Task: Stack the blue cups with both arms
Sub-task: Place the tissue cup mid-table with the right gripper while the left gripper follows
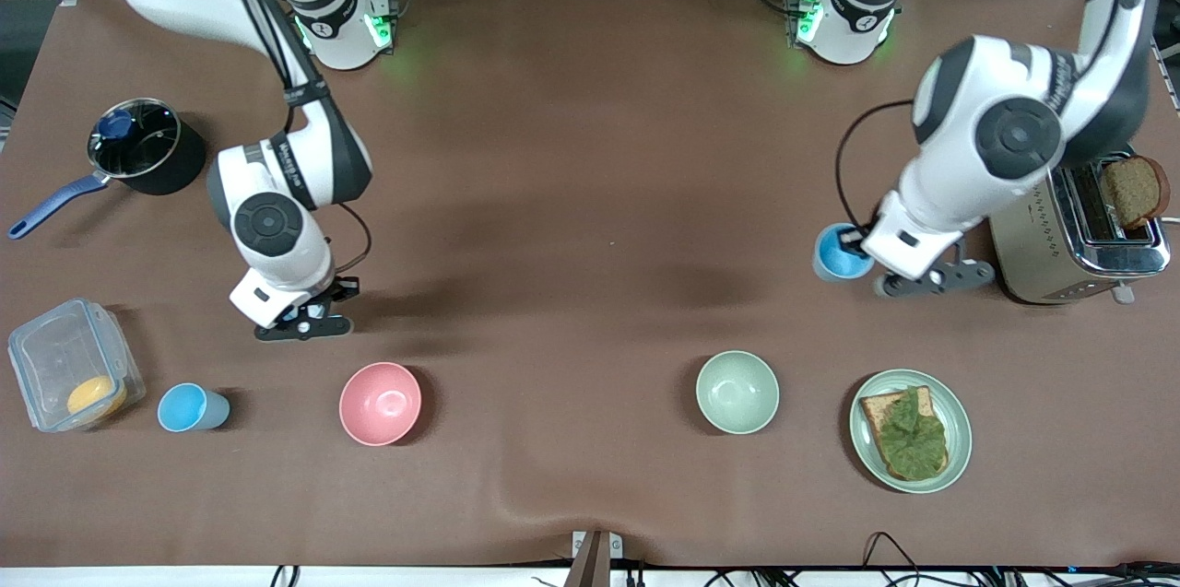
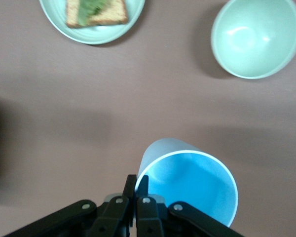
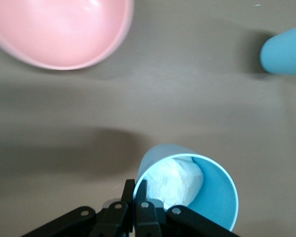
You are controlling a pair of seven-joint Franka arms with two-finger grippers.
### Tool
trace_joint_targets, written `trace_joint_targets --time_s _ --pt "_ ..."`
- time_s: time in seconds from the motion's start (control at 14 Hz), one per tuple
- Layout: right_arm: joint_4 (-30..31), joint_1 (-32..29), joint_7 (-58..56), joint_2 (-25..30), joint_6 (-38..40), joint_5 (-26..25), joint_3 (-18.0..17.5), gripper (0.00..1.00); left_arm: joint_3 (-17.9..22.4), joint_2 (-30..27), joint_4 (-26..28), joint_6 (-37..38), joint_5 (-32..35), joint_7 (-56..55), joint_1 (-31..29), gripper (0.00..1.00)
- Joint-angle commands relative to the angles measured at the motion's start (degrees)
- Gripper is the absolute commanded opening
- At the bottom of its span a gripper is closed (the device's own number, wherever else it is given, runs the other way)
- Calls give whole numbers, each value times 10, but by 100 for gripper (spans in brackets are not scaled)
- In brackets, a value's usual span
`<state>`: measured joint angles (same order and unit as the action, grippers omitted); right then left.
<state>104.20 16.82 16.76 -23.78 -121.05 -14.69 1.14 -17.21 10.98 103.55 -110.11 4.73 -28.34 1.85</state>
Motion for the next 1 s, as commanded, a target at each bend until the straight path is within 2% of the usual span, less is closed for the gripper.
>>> trace_joint_targets --time_s 0.0,0.07,0.14,0.5,0.93 --pt "-39 50 20 4 37 97 -3 0 -35 -8 9 3 -22 -49 -2 0" --pt "-55 72 47 1 38 135 -2 0 -47 -8 10 3 -24 -64 -2 0" --pt "-61 94 92 -4 33 144 -3 0 -55 -7 11 3 -26 -71 -3 0" --pt "-68 215 271 -42 0 153 -3 0 -59 -10 17 -1 -42 -71 -11 0" --pt "-85 284 366 -97 -81 155 -3 0 -59 -32 37 -5 -67 -44 -32 0"
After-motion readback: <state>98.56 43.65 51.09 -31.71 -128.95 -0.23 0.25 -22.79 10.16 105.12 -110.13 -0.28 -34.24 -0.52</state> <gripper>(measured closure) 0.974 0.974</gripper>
